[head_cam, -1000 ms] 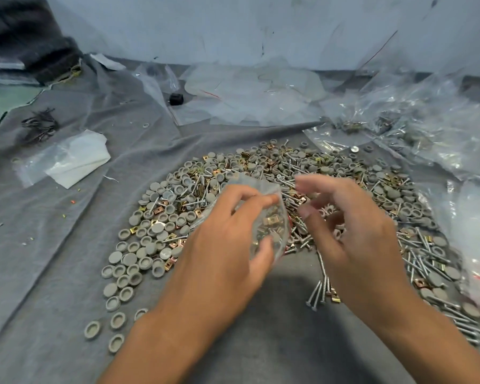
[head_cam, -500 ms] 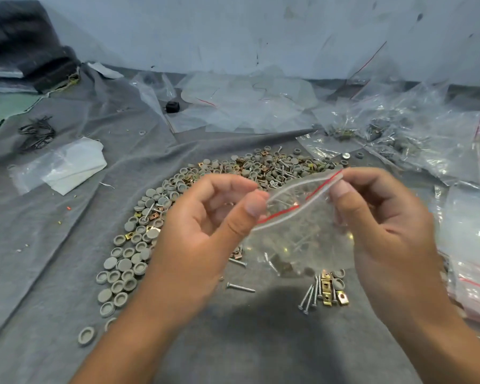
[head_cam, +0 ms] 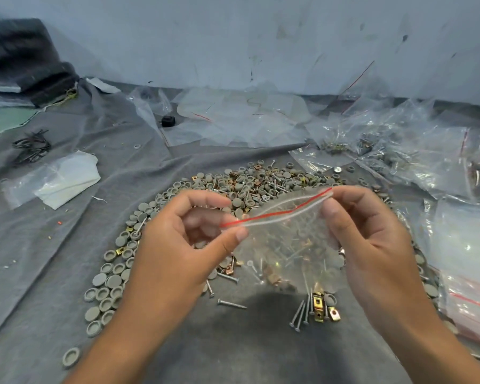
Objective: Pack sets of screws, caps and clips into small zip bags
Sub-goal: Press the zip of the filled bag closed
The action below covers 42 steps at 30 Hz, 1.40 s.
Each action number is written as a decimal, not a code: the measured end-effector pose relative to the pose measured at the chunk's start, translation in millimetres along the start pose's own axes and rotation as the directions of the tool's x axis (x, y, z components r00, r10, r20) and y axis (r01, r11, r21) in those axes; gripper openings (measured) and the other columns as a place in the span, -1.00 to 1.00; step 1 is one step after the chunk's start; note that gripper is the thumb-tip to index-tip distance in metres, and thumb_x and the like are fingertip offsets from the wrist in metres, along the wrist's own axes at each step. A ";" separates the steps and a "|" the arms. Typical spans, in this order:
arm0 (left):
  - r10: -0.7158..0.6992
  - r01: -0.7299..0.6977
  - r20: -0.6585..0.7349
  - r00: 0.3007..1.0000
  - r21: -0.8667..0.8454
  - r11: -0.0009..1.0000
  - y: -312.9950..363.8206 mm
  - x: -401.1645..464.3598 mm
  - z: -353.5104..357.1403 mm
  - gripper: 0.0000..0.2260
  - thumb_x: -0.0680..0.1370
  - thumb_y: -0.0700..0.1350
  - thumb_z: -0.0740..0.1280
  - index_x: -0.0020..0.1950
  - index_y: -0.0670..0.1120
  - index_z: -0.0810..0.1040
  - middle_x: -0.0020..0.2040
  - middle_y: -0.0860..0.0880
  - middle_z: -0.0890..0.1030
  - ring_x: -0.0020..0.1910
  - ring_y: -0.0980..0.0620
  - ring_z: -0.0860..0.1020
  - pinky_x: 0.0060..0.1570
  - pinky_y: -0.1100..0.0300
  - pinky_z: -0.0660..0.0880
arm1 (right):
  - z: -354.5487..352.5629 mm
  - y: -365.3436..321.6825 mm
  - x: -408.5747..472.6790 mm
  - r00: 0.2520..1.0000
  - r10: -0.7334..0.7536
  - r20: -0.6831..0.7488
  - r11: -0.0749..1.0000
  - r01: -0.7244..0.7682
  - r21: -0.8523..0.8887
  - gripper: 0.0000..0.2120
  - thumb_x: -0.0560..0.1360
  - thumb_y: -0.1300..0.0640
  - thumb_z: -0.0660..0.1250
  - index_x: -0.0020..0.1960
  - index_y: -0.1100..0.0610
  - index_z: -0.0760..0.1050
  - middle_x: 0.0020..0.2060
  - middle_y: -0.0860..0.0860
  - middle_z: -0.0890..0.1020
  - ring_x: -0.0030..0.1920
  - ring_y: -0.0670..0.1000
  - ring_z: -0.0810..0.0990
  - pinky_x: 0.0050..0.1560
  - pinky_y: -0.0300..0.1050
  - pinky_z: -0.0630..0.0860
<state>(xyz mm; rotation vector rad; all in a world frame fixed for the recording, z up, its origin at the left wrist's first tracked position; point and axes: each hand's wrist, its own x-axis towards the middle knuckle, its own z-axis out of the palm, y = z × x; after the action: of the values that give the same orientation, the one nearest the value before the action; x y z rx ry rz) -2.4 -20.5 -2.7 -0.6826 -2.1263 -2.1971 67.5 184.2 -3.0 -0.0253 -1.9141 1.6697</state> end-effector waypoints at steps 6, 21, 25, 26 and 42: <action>0.068 -0.087 -0.080 0.994 -0.259 0.962 12.1 1.6 -0.5 -0.70 0.29 -0.03 0.58 -0.03 0.18 0.64 -0.20 0.03 0.70 -0.29 0.17 0.55 -0.26 0.39 0.50 | 1.2 -2.0 -2.8 0.995 -0.095 0.031 0.995 0.095 -0.012 -0.89 0.57 -0.11 0.33 0.04 -0.12 0.59 -0.25 -0.18 0.54 -0.25 -0.19 0.45 -0.23 -0.38 0.40; 0.083 -0.102 -0.076 0.994 -0.285 0.953 15.5 -2.1 6.6 -0.69 0.38 -0.10 0.51 0.03 0.04 0.48 -0.10 -0.01 0.72 -0.21 0.16 0.59 -0.19 0.37 0.51 | 13.7 -3.8 -9.4 0.998 -0.050 0.038 0.990 0.044 0.135 -0.83 0.51 -0.13 0.43 0.05 -0.11 0.57 -0.13 0.01 0.63 -0.09 -0.01 0.56 -0.07 -0.26 0.52; 0.096 -0.102 -0.038 0.995 -0.201 0.974 15.7 -4.4 11.0 -0.63 0.33 -0.09 0.56 0.04 0.08 0.50 -0.12 -0.05 0.74 -0.18 0.12 0.67 -0.21 0.40 0.50 | 12.7 -5.0 -9.6 0.994 -0.056 0.093 0.992 0.045 0.117 -0.86 0.54 -0.07 0.41 0.07 -0.07 0.58 -0.10 -0.03 0.67 -0.09 -0.09 0.61 -0.09 -0.34 0.51; 0.094 -0.101 -0.047 0.994 -0.181 0.978 15.5 -4.2 11.2 -0.64 0.33 -0.08 0.58 0.01 0.12 0.51 -0.15 -0.05 0.73 -0.21 0.13 0.66 -0.24 0.42 0.50 | 12.4 -5.1 -9.4 0.992 -0.057 0.110 0.994 0.047 0.095 -0.86 0.55 -0.06 0.41 0.07 -0.06 0.59 -0.11 -0.04 0.67 -0.11 -0.11 0.61 -0.11 -0.36 0.51; 0.134 -0.135 -0.022 0.991 -0.068 0.989 11.9 -4.6 9.0 -0.63 0.36 -0.02 0.58 0.00 0.19 0.46 -0.11 -0.05 0.74 -0.15 0.06 0.70 -0.19 0.33 0.55 | 9.5 -1.3 -12.0 0.983 -0.007 0.181 1.000 0.010 -0.016 -0.84 0.57 -0.14 0.32 0.07 -0.10 0.57 -0.13 -0.06 0.67 -0.14 -0.05 0.61 -0.17 -0.30 0.52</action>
<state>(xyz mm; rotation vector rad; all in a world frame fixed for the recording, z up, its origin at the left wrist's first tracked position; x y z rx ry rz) 8.1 -14.2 7.0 -0.7831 -1.9424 -2.2055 73.7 170.8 -7.1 0.1325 -2.0588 1.7001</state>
